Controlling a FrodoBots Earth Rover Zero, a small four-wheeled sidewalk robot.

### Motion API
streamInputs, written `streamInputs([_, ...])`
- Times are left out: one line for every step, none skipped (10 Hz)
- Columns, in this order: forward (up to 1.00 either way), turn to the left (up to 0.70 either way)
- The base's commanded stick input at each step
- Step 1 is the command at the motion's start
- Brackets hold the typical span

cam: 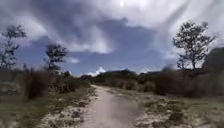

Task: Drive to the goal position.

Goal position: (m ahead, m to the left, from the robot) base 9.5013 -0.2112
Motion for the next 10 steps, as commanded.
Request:
streamInputs([0.85, 0.12])
streamInputs([0.85, 0.29])
streamInputs([0.85, 0.34])
streamInputs([0.85, 0.34])
streamInputs([0.85, 0.10])
streamInputs([0.85, 0.00])
streamInputs([0.85, 0.00])
streamInputs([0.85, 0.00])
streamInputs([0.85, 0.00])
streamInputs([0.85, 0.00])
